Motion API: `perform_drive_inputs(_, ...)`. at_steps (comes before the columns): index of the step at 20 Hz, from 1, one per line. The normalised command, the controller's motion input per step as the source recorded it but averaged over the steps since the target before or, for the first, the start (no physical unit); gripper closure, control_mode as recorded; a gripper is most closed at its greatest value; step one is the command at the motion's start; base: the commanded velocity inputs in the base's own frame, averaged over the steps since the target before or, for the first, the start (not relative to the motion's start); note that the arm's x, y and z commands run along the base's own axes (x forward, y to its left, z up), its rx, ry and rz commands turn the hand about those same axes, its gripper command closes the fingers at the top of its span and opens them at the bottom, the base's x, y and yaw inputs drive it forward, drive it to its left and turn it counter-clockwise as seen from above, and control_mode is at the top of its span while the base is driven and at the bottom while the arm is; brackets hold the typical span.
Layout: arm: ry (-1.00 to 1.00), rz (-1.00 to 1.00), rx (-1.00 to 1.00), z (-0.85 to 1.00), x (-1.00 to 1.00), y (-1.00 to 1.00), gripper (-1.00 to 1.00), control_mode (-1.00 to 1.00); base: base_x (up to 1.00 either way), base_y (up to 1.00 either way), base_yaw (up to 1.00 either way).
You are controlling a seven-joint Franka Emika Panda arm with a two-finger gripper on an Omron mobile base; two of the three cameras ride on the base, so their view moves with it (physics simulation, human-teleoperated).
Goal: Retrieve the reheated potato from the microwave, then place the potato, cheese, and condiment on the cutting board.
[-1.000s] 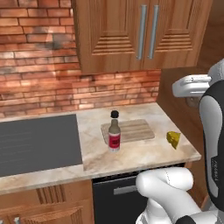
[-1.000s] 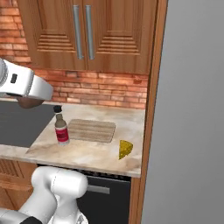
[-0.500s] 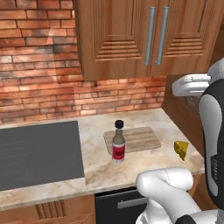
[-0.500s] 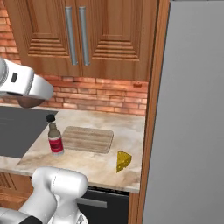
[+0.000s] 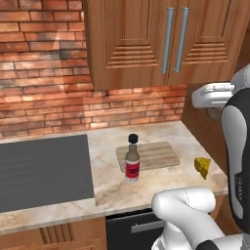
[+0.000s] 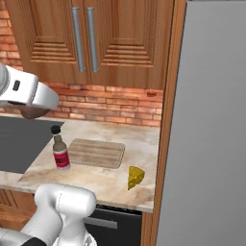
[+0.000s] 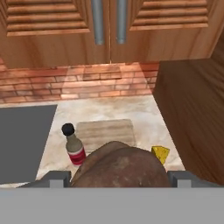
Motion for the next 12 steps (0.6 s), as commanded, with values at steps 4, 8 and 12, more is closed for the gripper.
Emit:
perform_drive_inputs(4, 0.13, 0.00, 0.00, -0.04, 0.30, 0.00, 1.00, -1.00, 0.00, 0.00, 0.00)
perform_drive_inputs(8, 0.16, 0.00, 0.02, -0.34, 0.34, 0.00, 1.00, -1.00, 0.00, 0.00, 0.00)
perform_drive_inputs(12, 0.16, 0.00, 0.02, -0.56, 0.38, 0.00, 1.00, -1.00, 0.00, 0.00, 0.00)
